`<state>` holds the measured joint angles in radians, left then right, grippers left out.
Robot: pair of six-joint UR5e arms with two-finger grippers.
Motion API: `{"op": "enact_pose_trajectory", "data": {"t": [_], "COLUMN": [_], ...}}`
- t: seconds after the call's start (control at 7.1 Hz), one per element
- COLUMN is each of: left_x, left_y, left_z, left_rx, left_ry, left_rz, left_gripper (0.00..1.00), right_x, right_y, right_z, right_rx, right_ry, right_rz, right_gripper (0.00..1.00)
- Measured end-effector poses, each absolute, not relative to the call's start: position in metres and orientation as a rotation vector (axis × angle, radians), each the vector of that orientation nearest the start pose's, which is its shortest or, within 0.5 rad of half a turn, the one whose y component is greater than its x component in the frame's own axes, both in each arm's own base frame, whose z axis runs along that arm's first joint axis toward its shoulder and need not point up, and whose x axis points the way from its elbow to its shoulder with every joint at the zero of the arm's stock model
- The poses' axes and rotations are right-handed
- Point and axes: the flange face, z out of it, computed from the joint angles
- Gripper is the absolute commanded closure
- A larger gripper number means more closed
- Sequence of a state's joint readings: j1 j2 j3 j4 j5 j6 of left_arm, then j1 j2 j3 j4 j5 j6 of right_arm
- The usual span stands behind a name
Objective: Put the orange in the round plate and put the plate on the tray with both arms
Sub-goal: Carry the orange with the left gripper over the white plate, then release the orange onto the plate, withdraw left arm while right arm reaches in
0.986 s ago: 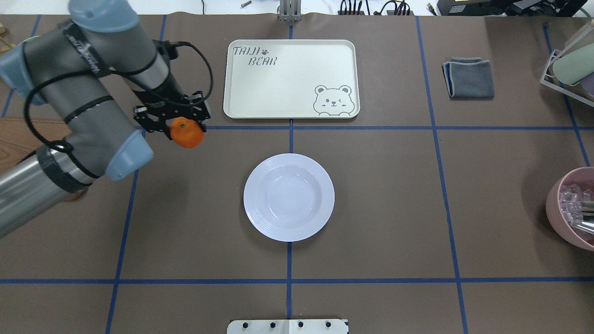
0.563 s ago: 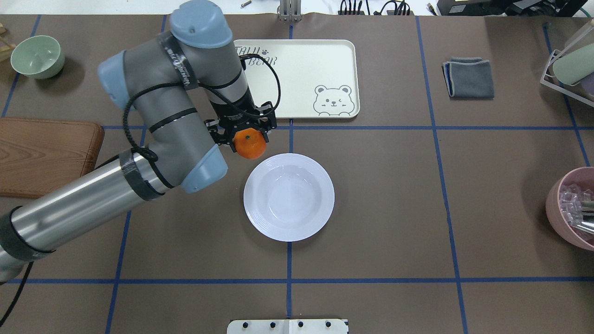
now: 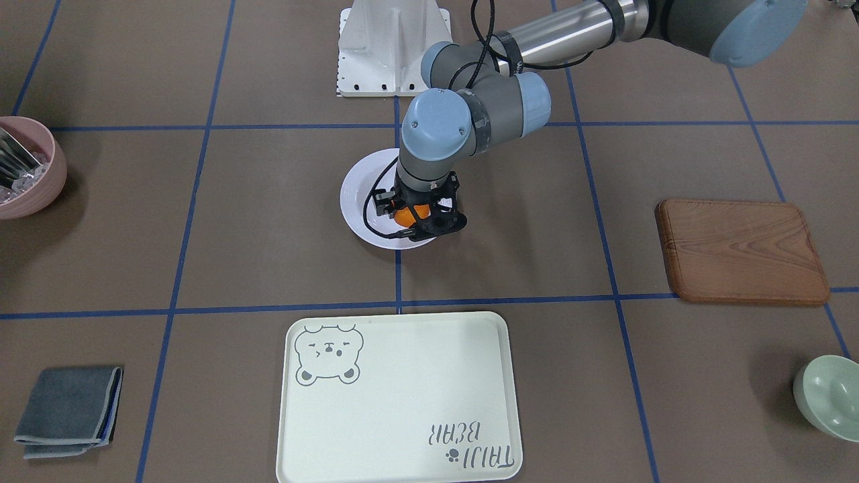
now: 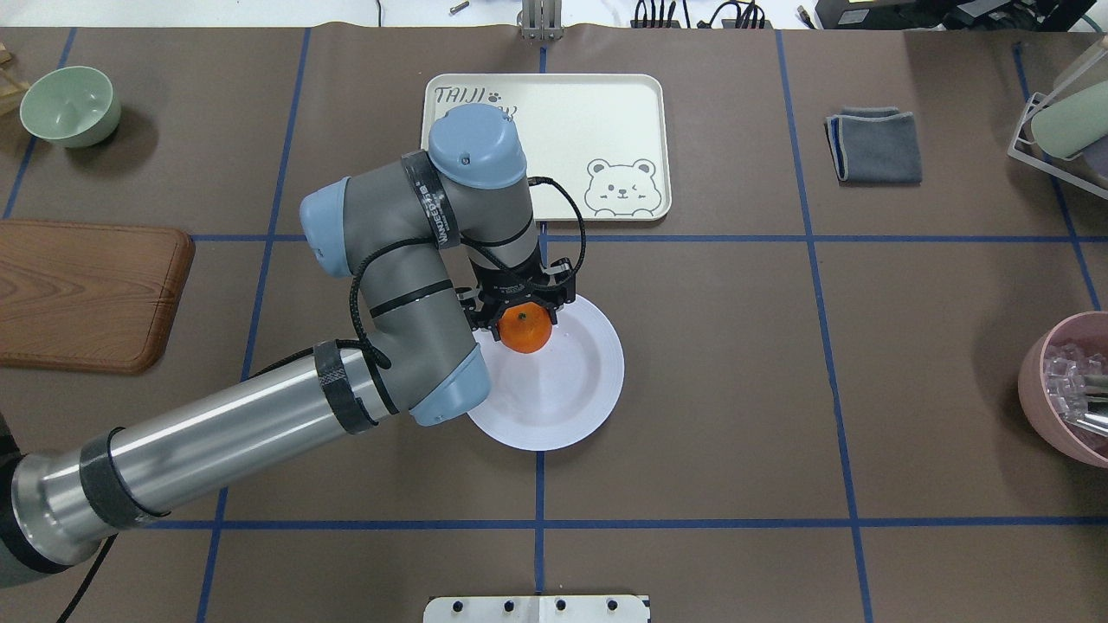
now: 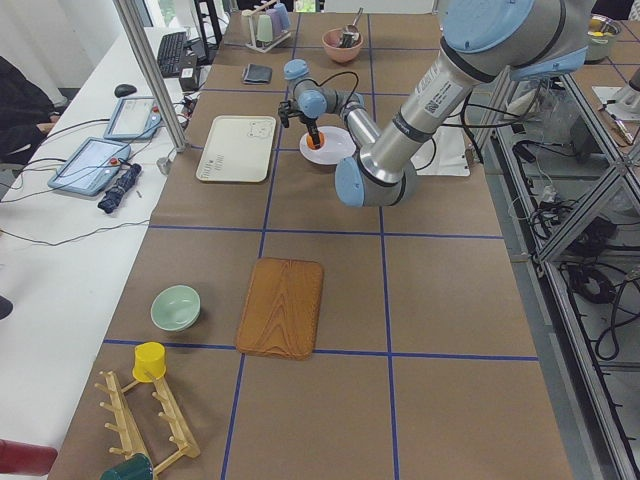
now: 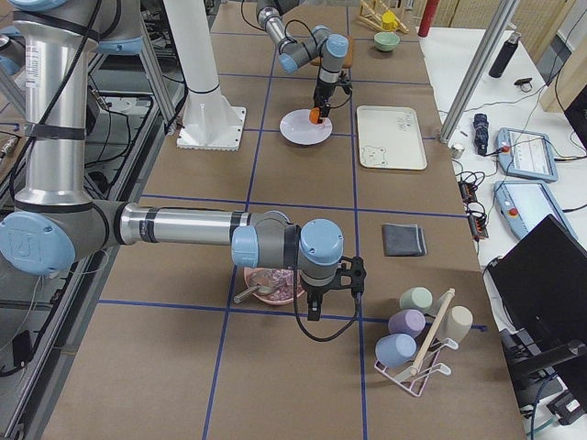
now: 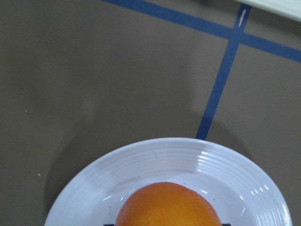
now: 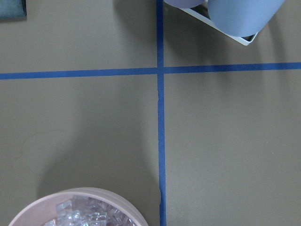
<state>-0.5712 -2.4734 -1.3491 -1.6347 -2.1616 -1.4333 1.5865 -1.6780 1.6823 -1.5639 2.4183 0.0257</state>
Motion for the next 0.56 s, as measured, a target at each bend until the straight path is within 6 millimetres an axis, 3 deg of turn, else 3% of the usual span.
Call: {"op": "enact_pose_trajectory", "data": {"t": [0.14,0.28,0.42,0.56], "left_x": [0.611,0.618,0.624,0.627], "left_y": [-0.474,-0.465,-0.456,-0.451], "left_z": [0.174,0.176,0.179,0.18], "left_rx": [-0.288,-0.3,-0.309,-0.313], "left_ry": [0.87,0.866,0.86,0.857], "left_rz": [-0.183,-0.18,-0.174,-0.168], "left_gripper": [0.91,0.38,0.02,0.01], "right_x": [0.065,0.065,0.065,0.065], "right_y": [-0.447,-0.447,-0.447,-0.448], "right_z": [0.647,0.646,0.644,0.643], "right_rx": [0.007,0.007,0.008,0.01], "right_ry": [-0.851,-0.853,-0.854,-0.854], "right_rz": [0.034,0.033,0.033,0.032], "right_gripper": [0.0,0.0,0.0,0.0]}}
